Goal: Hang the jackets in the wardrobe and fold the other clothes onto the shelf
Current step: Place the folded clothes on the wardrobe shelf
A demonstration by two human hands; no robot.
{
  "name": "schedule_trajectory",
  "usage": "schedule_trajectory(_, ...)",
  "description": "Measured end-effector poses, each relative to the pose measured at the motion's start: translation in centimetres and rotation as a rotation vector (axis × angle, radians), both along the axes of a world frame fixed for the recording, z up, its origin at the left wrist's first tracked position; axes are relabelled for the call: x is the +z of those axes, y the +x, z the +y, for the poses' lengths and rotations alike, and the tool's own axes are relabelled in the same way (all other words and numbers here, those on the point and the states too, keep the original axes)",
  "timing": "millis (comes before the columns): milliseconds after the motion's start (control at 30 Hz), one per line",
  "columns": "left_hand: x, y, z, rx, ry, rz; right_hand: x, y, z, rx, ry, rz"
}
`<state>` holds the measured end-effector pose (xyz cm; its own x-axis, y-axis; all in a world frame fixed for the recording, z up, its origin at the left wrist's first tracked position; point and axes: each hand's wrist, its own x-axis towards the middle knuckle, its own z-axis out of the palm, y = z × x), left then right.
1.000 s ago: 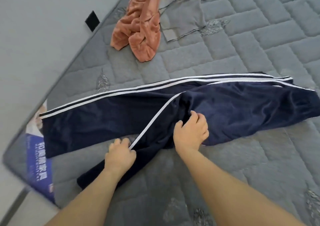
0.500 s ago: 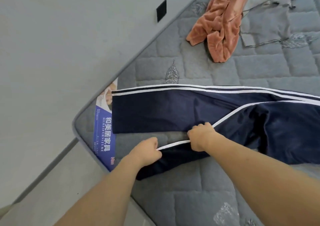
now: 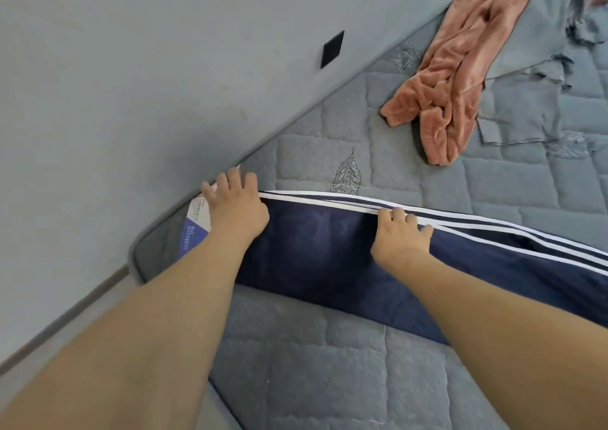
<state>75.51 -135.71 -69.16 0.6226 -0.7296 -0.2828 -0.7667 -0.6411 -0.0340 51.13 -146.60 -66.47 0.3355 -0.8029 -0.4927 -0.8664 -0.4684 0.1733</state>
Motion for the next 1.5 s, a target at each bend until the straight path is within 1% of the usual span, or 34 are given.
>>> schedule_trajectory(67, -0.9, -2.9, 0.3, -0.165, -0.072, -0.004, -0.7, -1.8, 0.3, -0.037, 0.038, -0.008)
schedule_trajectory(133, -1.6, -6.4, -0.1, -0.345, -0.087, 0.027, -1.1, -3.9, -0.1, -0.119, 0.058, -0.045)
schedule_trajectory(167, -2.0, -8.1, -0.7, -0.4, -0.087, 0.047, -1.2, -5.1, -0.6, -0.167, 0.059, -0.06)
schedule_trajectory(300, -2.4, -14.6, -4.8, -0.502, -0.121, 0.116, -1.0, -10.7, -3.6, -0.289, 0.037, -0.074)
schedule_trajectory(433, -1.9, -20.3, -10.2, -0.593, -0.146, 0.156, -0.9, -18.8, -7.0, -0.423, 0.002, -0.078)
schedule_trajectory(533, -1.9, -24.4, -13.4, -0.678, -0.16, 0.183, -1.5, -24.9, -9.2, -0.441, -0.055, -0.024)
schedule_trajectory(633, -2.2, -27.8, -15.9, -0.658, -0.083, 0.349, -2.3, -29.7, -10.7, -0.365, -0.091, 0.005)
schedule_trajectory(667, -2.3, -28.7, -16.5, -0.643, -0.041, 0.37, -2.7, -31.0, -11.1, -0.318, -0.099, 0.0)
schedule_trajectory(733, -2.4, -30.1, -17.4, -0.634, 0.001, 0.326, -3.0, -32.7, -11.5, -0.25, -0.122, -0.013)
schedule_trajectory(800, -2.2, -31.1, -18.1, -0.625, -0.003, 0.27, -2.7, -33.6, -12.0, -0.241, -0.16, -0.088)
schedule_trajectory(867, -1.8, -31.5, -19.0, -0.565, -0.055, 0.258, -1.9, -33.7, -13.0, -0.234, -0.255, -0.207)
schedule_trajectory(933, -1.0, -31.3, -20.0, -0.453, -0.113, 0.171, -0.9, -33.2, -14.0, -0.247, -0.302, -0.366)
schedule_trajectory(1000, -0.6, -32.0, -20.7, -0.354, -0.022, 0.039, -0.2, -32.9, -14.6, -0.272, -0.228, -0.516)
schedule_trajectory(1033, -0.5, -33.0, -21.1, -0.315, 0.037, 0.006, 0.0, -33.3, -14.7, -0.286, -0.198, -0.546)
schedule_trajectory(1067, -0.6, -34.5, -21.6, -0.305, 0.05, 0.001, 0.0, -34.2, -14.8, -0.302, -0.212, -0.542)
schedule_trajectory(1133, -1.0, -39.0, -22.6, -0.39, 0.005, 0.079, -0.2, -37.5, -15.0, -0.41, -0.332, -0.502)
schedule_trajectory(1200, -1.9, -44.7, -23.6, -0.542, -0.008, 0.252, -0.8, -42.3, -15.4, -0.657, -0.454, -0.463)
schedule_trajectory(1233, -2.4, -47.3, -24.0, -0.585, 0.027, 0.339, -1.3, -45.2, -15.6, -0.795, -0.467, -0.43)
schedule_trajectory(1267, -3.1, -49.4, -24.3, -0.594, 0.077, 0.395, -1.8, -48.2, -15.7, -0.929, -0.43, -0.397)
schedule_trajectory(1333, -4.7, -51.8, -24.8, -0.545, 0.13, 0.403, -2.8, -53.1, -15.6, -1.134, -0.262, -0.339)
schedule_trajectory(1367, -5.5, -52.1, -24.9, -0.52, 0.132, 0.381, -3.3, -54.8, -15.4, -1.174, -0.199, -0.31)
schedule_trajectory(1400, -6.1, -52.1, -25.0, -0.508, 0.128, 0.358, -3.8, -55.8, -15.3, -1.165, -0.181, -0.298)
schedule_trajectory(1433, -6.4, -51.8, -25.1, -0.506, 0.128, 0.342, -4.3, -56.3, -15.3, -1.12, -0.203, -0.31)
schedule_trajectory(1500, -6.6, -51.1, -25.6, -0.508, 0.147, 0.338, -4.7, -56.1, -15.9, -0.997, -0.34, -0.383)
